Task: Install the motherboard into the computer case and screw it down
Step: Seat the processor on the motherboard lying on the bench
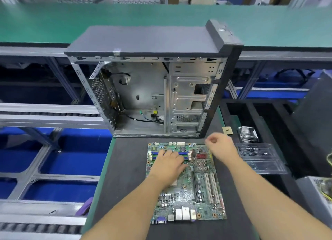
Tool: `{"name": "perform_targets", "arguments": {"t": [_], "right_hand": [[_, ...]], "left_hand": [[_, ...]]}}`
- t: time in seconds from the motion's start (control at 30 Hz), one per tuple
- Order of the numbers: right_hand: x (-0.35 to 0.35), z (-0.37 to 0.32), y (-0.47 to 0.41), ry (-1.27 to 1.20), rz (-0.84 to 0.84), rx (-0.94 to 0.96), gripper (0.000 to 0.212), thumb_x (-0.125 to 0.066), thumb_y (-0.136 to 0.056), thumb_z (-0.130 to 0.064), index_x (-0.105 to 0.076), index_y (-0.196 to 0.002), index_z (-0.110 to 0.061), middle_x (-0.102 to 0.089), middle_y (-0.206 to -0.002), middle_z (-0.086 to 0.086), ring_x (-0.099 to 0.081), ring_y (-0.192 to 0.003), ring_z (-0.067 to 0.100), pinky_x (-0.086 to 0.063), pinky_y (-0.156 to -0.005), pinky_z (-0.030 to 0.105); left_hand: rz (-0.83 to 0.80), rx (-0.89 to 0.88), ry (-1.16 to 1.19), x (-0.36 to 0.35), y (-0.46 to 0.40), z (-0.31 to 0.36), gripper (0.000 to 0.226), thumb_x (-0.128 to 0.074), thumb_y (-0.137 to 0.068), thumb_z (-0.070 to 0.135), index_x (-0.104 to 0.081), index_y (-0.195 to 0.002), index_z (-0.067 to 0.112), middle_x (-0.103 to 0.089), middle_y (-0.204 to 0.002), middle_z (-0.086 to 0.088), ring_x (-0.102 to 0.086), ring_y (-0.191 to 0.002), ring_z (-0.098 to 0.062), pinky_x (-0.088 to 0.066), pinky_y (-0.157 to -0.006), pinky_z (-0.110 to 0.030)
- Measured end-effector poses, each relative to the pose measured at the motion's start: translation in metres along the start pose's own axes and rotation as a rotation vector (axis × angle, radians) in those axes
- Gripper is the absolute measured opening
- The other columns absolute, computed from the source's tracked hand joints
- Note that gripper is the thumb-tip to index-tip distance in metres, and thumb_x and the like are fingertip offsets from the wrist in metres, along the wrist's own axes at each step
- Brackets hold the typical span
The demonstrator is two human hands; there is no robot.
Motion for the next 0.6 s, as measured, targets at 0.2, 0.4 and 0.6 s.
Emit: {"name": "perform_targets", "arguments": {"t": [0.2,0.4,0.6], "right_hand": [[0.021,0.029,-0.064,0.753,0.023,0.078,0.052,-0.057,-0.092,-0.01,-0.045,-0.142,-0.02,-0.052,-0.132,0.008,-0.047,-0.122,0.033,-0.045,-0.093,0.045],[0.014,0.042,-0.094,0.937,-0.111,0.138,0.068,-0.051,-0.097,-0.011,-0.024,-0.157,-0.027,-0.044,-0.146,0.006,-0.037,-0.135,0.031,-0.039,-0.103,0.048],[0.022,0.04,-0.096,0.927,-0.074,0.106,0.059,-0.046,-0.099,-0.009,-0.03,-0.153,-0.023,-0.05,-0.138,0.009,-0.046,-0.129,0.031,-0.041,-0.099,0.045]], "left_hand": [[-0.052,0.05,0.024,-0.007,-0.008,-0.01,0.047,-0.027,-0.1,0.055,-0.06,-0.096,0.021,-0.06,-0.096,0.005,-0.049,-0.094,-0.016,-0.037,-0.097,-0.036],[0.024,0.109,0.017,-0.011,-0.001,-0.013,0.044,-0.021,-0.092,0.06,-0.047,-0.083,0.026,-0.046,-0.082,0.009,-0.038,-0.082,-0.013,-0.034,-0.09,-0.031],[0.241,0.148,-0.052,-0.013,0.009,-0.005,0.042,-0.039,-0.09,0.056,-0.064,-0.086,0.023,-0.055,-0.08,0.008,-0.052,-0.077,-0.017,-0.045,-0.078,-0.034]]}}
Point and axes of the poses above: each hand's wrist, its own y-axis away from the middle knuckle, its own x-axis out of the back of the hand, z = x × y, the point moved 2 cm from there along -y, towards the middle knuckle
